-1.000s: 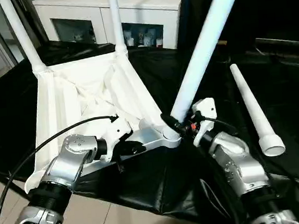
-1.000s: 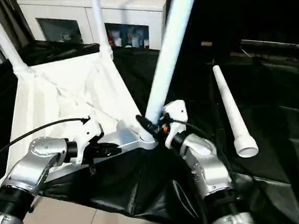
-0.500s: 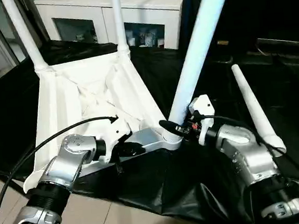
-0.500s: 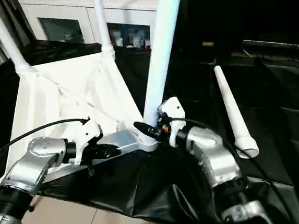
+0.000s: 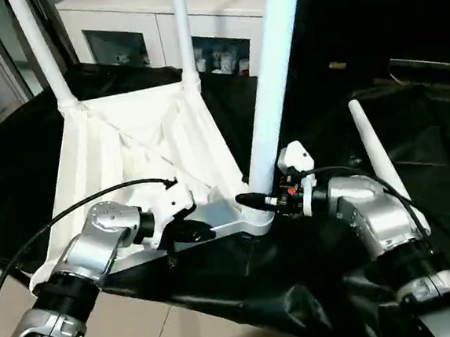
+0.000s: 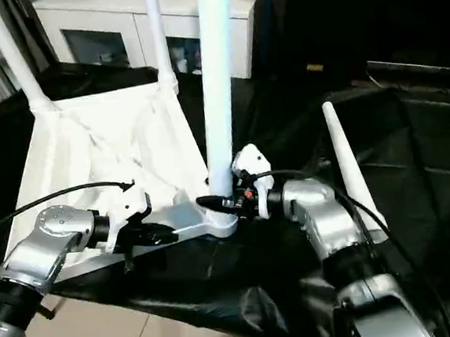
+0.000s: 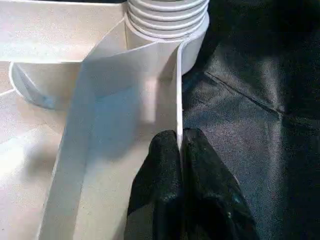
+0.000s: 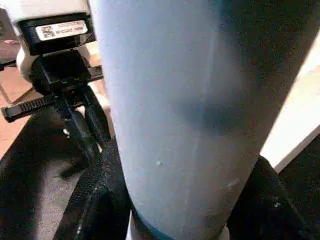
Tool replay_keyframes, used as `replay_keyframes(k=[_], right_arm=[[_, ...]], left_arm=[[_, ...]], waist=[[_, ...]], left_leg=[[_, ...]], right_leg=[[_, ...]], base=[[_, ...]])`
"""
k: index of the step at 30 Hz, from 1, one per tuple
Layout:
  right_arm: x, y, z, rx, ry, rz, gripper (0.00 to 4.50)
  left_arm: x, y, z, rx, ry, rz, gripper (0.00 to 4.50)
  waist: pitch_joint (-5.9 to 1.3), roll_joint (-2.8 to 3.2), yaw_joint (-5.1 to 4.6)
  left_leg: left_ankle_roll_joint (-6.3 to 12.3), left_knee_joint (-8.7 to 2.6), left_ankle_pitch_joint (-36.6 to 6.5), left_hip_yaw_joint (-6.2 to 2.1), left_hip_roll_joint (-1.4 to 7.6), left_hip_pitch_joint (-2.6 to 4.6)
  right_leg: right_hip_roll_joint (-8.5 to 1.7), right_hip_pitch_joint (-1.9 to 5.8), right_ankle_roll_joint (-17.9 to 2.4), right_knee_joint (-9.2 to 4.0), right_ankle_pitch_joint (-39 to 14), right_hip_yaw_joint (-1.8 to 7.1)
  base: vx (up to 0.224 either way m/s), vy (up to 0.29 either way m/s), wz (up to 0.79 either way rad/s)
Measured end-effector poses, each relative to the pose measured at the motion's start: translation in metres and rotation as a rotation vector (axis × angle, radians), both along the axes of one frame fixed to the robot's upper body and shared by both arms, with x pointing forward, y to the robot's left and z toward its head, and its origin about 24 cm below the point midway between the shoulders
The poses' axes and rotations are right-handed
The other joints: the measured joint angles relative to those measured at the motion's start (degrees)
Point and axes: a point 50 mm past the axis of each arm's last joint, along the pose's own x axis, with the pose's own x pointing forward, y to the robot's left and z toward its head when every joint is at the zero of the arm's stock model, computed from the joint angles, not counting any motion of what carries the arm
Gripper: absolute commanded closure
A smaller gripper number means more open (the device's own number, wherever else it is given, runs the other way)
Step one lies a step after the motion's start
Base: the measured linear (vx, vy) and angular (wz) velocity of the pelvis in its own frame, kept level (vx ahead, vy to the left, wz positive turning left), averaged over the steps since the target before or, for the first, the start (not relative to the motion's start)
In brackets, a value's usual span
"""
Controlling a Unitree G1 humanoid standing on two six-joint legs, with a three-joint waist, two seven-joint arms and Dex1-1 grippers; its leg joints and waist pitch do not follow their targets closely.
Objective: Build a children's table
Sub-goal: Insert table leg to table base
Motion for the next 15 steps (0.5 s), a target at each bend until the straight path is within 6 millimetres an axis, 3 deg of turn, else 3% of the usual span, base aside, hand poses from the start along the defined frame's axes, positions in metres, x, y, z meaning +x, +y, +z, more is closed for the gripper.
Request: replay_keyframes(k=[15], right_arm=[[0.0033,0.0027,-0.0039,0.010,0.003,0.061,2.59]], left_arm=[[0.0009,0.0041,-0.0010,0.010,0.003,-0.013,4.50]], waist=[[-0.22,-0.22,0.02]], left_leg=[[-0.01,-0.02,0.0,0.00,0.03,0.08]], right_leg=[[0.00,0.07,0.0,0.02,0.0,-0.01]], base=[[0.000,0.000,0.00]])
